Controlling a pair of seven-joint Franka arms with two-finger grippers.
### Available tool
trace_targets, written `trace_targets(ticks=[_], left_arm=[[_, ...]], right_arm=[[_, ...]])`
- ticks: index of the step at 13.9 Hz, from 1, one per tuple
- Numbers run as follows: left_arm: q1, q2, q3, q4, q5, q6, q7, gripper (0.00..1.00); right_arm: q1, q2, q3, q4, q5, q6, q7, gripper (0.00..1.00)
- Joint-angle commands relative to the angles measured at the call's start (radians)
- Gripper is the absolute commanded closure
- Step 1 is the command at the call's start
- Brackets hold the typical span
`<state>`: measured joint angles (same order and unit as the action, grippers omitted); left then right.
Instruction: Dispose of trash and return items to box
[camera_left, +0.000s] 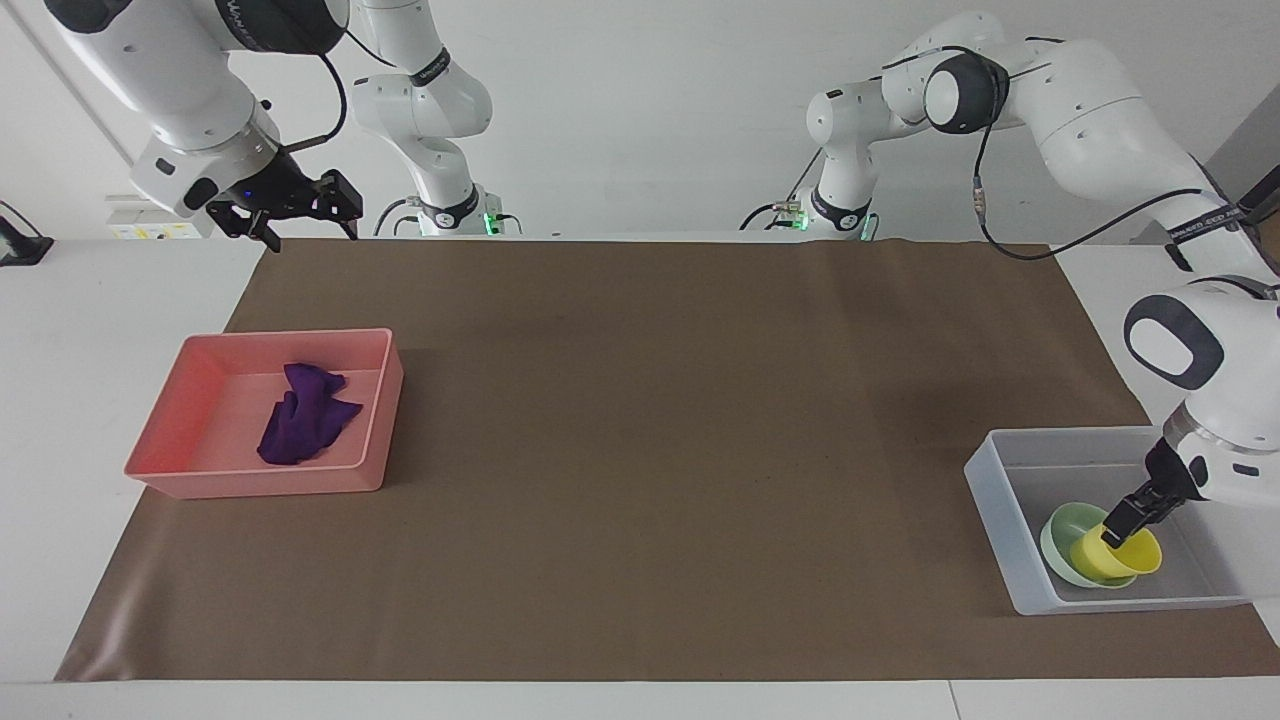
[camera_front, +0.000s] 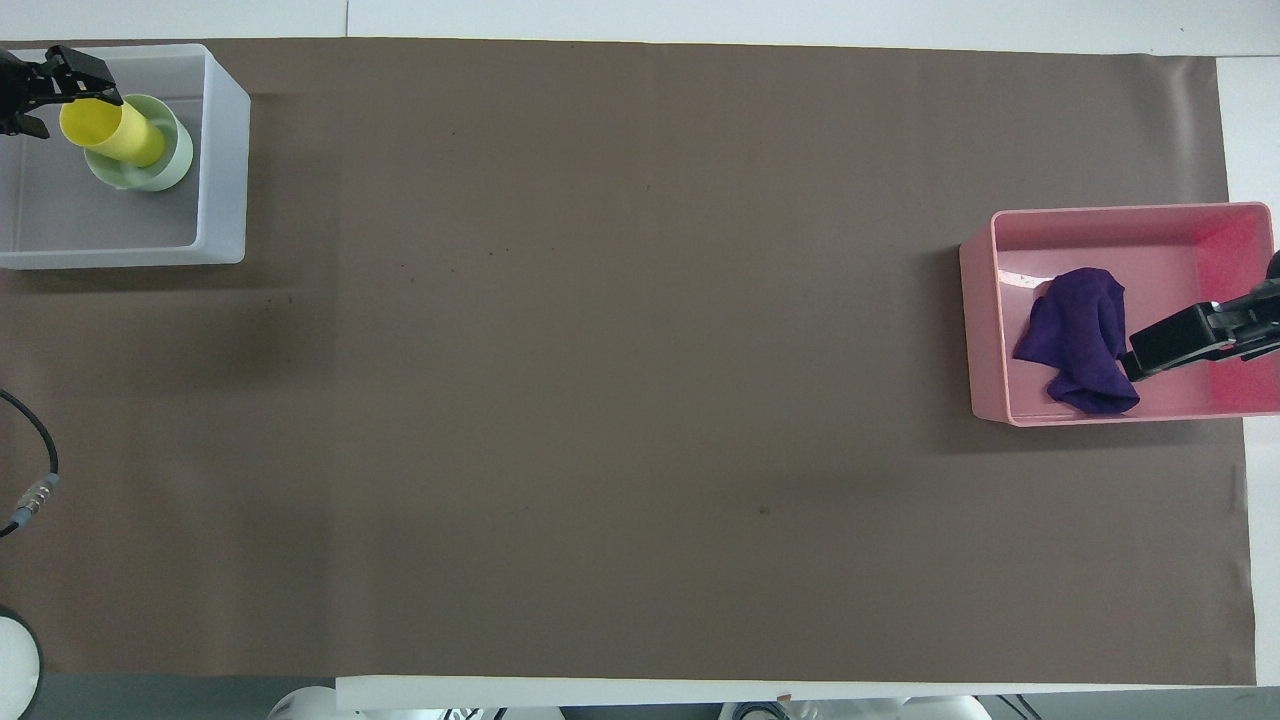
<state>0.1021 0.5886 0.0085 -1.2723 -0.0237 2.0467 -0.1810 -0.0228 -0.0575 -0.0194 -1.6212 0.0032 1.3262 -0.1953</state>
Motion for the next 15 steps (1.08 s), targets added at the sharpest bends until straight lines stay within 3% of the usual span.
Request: trace_targets(ticks=[1, 4, 6, 8, 11, 13, 15], left_arm=[[-0.042, -0.216, 0.011, -0.146, 0.022, -0.224, 0.002, 0.00], [-0.119, -0.516, 0.011, -0.483, 0.025, -0.211, 0.006, 0.00], [-0.162, -0.622, 0.010, -0.547, 0.028, -0.244, 0.041, 0.00], [-0.182, -0.621, 0.005, -0.462, 0.028, -0.304, 0.054, 0.00], [-0.177, -0.506, 0.007, -0.212, 0.031, -0.443, 0.071, 0.00], [-0.179, -0.480, 0.008, -0.155, 0.039, -0.534, 0.179, 0.00], [-0.180, -0.481, 0.008, -0.154, 0.042, -0.543, 0.218, 0.00]], right_arm=[[-0.011, -0.019, 0.006, -0.025, 0.000, 0.019, -0.009, 0.00], [-0.009, -0.021, 0.006, -0.026, 0.000, 0.021, -0.007, 0.00], [-0.009, -0.019, 0.006, -0.023, 0.000, 0.022, -0.007, 0.00], [-0.008, -0.019, 0.006, -0.025, 0.000, 0.025, -0.006, 0.00], [-0.008, -0.019, 0.006, -0.025, 0.000, 0.031, -0.006, 0.00], [-0.009, -0.019, 0.006, -0.023, 0.000, 0.033, -0.007, 0.00], [-0.008, -0.019, 0.006, -0.023, 0.000, 0.034, -0.007, 0.00]])
